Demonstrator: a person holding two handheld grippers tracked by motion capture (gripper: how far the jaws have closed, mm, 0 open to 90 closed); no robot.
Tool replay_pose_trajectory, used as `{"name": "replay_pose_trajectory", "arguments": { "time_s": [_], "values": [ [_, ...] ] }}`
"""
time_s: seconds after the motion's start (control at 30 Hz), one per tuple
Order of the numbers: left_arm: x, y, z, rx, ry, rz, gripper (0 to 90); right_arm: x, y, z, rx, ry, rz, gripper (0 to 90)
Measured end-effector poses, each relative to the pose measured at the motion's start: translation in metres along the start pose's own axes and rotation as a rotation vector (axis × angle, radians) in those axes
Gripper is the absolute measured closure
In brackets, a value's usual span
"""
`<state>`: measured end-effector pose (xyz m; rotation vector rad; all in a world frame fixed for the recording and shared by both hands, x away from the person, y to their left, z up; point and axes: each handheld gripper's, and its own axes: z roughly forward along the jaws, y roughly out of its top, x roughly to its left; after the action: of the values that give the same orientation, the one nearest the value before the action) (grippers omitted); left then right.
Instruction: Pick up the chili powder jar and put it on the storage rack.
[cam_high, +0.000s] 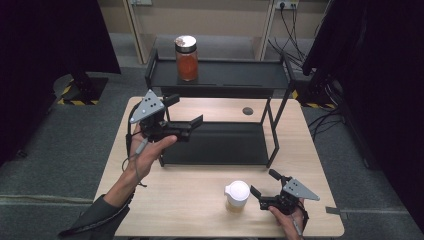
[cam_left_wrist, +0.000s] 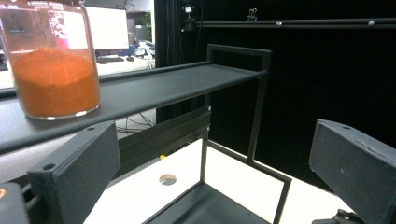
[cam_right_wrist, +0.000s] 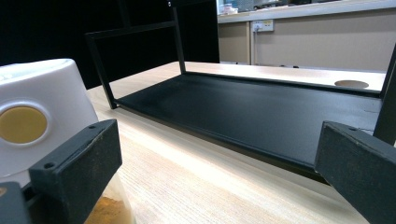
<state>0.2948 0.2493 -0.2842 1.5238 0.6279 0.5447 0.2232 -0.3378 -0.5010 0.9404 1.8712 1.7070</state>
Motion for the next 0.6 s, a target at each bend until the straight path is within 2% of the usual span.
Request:
{"name": "replay_pose_trajectory", "arguments": {
  "time_s": [0.6],
  "values": [
    [-0.003, -0.047, -0.014, 0.012, -0.039, -0.027, 1.3, 0.000, 0.000, 0.000, 0.001, 0.001, -0.002, 1.0]
  ]
}}
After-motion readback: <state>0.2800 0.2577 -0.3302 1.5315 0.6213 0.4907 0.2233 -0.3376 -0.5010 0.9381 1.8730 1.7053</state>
